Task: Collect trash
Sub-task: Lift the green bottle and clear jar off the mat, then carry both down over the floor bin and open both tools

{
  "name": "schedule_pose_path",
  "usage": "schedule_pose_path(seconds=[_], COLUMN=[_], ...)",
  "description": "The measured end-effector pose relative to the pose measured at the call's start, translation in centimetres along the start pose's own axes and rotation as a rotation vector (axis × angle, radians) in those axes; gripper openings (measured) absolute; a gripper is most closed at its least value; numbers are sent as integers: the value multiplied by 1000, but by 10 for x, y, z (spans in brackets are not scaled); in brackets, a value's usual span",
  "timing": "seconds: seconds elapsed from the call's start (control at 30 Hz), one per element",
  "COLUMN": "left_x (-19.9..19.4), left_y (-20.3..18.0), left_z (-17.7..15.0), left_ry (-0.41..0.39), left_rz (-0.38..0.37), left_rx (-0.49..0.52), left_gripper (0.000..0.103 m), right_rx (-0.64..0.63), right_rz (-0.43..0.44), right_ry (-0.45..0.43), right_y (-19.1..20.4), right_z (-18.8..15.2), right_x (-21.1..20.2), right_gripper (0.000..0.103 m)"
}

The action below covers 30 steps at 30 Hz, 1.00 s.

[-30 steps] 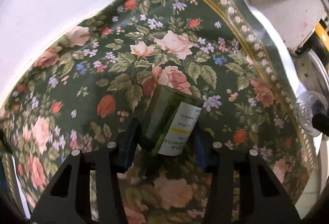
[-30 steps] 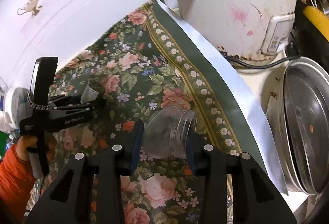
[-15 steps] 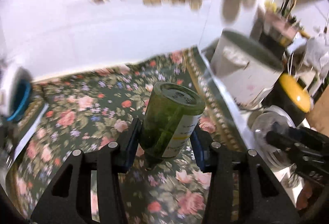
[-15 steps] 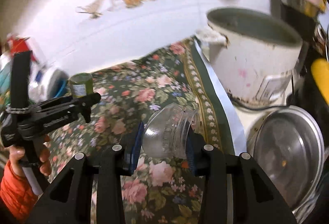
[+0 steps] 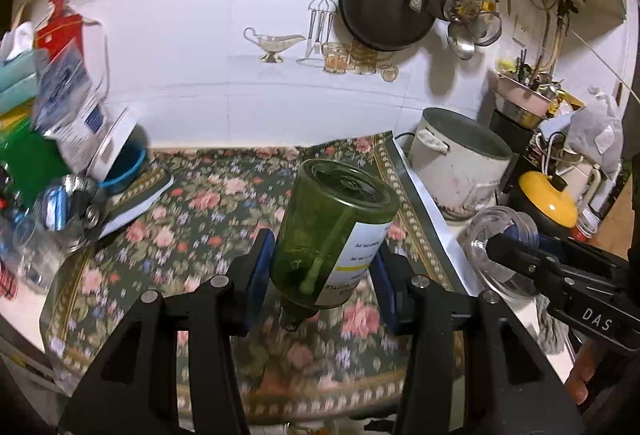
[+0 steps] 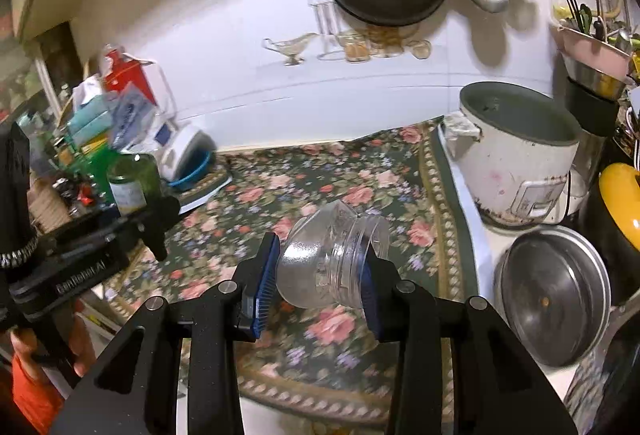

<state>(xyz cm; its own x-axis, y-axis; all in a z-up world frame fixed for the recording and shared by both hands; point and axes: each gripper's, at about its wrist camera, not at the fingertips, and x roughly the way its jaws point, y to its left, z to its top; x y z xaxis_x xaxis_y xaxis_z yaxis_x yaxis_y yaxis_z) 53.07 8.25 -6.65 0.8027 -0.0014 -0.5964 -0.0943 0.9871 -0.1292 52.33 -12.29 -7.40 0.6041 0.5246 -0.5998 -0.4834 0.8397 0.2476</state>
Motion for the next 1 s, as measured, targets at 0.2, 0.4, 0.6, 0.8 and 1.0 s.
schedule_pose_path(seconds=[0.2, 0.4, 0.6, 0.8, 1.0], left_x=[-48, -105, -147, -153, -123], left_y=[28, 56, 66, 63, 59], left_z=[-54, -113, -156, -189, -234], left_ry=[36, 80, 133, 195, 269], left_rz=[-63, -83, -100, -125, -113], left_rx=[15, 60, 85, 66, 24], left_gripper=[46, 46, 46, 46, 46], right_rx=[50, 113, 150, 154, 153], right_rz=[-42, -82, -91, -118, -118], right_ry=[12, 19, 61, 105, 149], right_y=[49, 100, 129, 139, 124], right_z=[-50, -107, -148, -174, -205], right_x=[-16, -39, -61, -77, -64], right_gripper=[33, 33, 33, 33, 33])
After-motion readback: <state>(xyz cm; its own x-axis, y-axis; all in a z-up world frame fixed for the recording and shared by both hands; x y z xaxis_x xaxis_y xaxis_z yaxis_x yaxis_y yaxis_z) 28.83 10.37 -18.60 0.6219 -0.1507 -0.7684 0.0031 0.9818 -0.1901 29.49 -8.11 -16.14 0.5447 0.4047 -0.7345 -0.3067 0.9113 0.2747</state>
